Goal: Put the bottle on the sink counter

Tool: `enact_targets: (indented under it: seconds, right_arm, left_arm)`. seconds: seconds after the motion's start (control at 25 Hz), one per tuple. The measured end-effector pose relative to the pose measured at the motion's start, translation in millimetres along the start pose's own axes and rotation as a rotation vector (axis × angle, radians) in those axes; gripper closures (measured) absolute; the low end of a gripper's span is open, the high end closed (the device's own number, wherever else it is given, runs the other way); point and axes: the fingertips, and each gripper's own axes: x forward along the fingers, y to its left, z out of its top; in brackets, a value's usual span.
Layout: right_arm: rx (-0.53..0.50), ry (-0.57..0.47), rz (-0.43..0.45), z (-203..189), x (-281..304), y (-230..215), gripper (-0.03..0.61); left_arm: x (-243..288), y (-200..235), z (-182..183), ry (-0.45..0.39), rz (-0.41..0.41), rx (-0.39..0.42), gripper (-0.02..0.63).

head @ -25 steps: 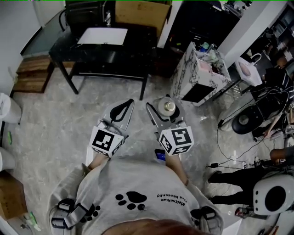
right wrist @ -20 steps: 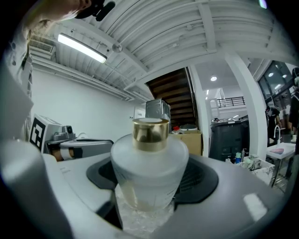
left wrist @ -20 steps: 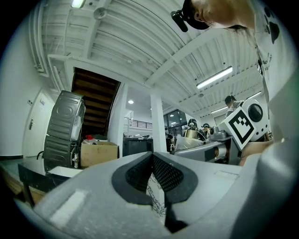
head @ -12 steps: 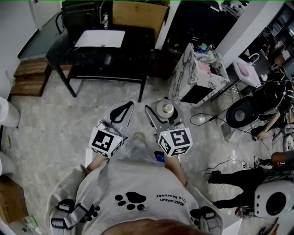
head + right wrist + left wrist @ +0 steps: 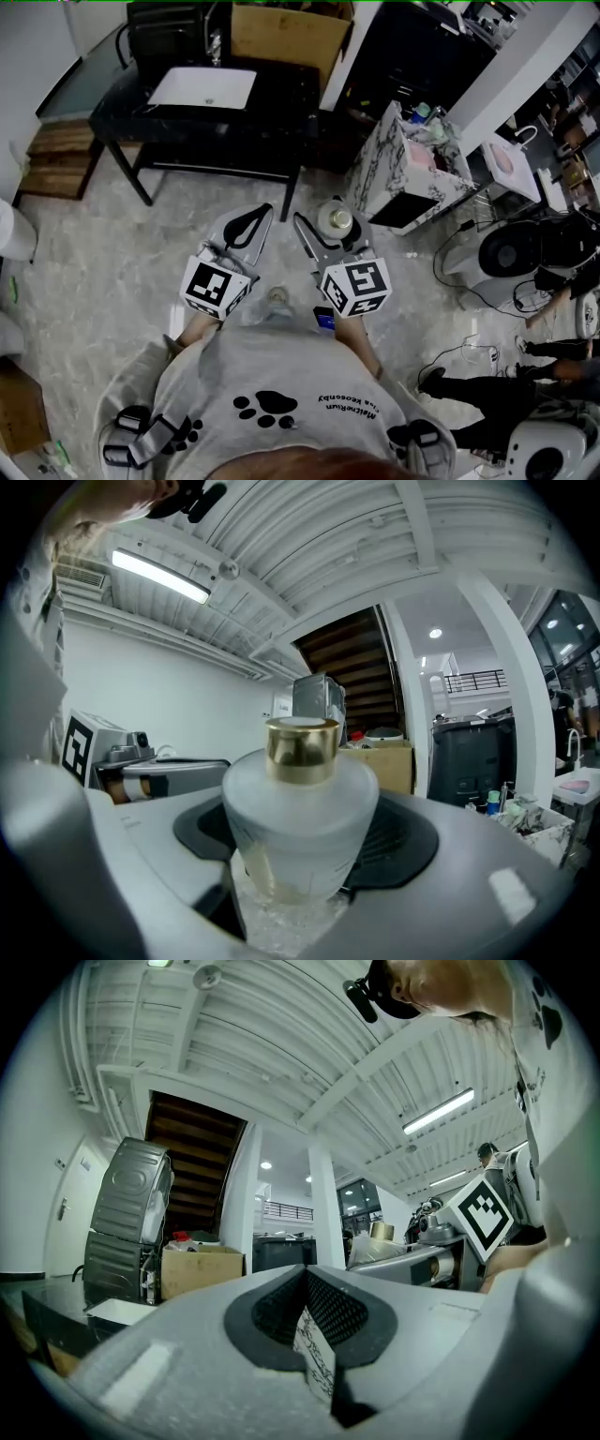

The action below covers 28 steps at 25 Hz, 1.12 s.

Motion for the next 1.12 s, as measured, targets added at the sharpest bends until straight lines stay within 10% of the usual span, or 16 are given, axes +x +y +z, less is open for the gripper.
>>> enact_targets:
  seconds: [1.12]
  right_arm:
    - [0.024,0.025,0.099,-12,122,-151,0.239]
  left_arm:
    - [172,72,-34,0.024,0.097,0.001,0.611]
